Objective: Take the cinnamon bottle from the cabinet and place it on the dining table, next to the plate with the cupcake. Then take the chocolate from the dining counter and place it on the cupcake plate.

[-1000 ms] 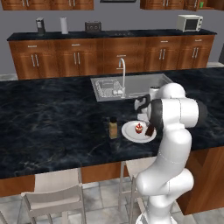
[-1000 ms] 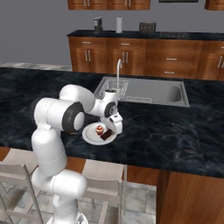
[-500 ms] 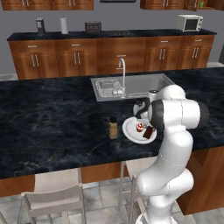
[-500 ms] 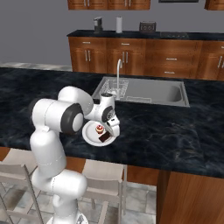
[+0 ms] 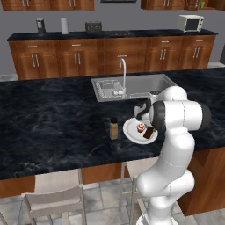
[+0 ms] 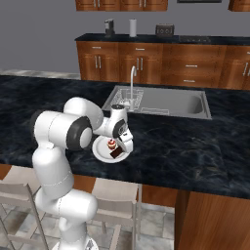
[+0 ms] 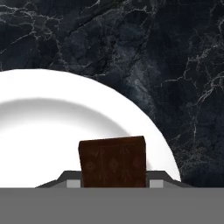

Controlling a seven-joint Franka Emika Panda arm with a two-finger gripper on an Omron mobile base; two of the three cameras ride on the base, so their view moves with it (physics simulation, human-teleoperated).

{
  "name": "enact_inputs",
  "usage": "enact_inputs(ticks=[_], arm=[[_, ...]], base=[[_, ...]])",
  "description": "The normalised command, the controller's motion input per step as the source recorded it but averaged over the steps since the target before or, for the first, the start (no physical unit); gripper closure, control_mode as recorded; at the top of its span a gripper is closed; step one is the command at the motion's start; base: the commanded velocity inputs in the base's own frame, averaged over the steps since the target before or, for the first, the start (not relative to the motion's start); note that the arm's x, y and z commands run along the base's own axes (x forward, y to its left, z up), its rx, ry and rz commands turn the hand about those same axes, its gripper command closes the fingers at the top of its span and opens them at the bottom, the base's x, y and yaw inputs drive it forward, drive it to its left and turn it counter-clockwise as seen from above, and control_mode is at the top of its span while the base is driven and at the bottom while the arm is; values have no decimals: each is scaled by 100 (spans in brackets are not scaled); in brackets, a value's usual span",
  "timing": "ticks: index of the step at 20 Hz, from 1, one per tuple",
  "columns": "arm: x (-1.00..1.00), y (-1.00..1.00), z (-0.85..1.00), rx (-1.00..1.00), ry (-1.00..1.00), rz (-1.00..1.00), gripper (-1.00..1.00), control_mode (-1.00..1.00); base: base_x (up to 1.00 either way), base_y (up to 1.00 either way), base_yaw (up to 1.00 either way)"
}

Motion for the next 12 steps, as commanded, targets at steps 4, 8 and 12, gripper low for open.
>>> enact_inputs(ticks=[4, 8, 12], arm=[[-1, 0, 9, 0, 0, 0, -100, -100], [-2, 0, 24, 0, 0, 0, -100, -100], [-10, 0, 42, 0, 0, 0, -100, -100]], base=[[0, 0, 0], [0, 0, 0], [0, 0, 0]])
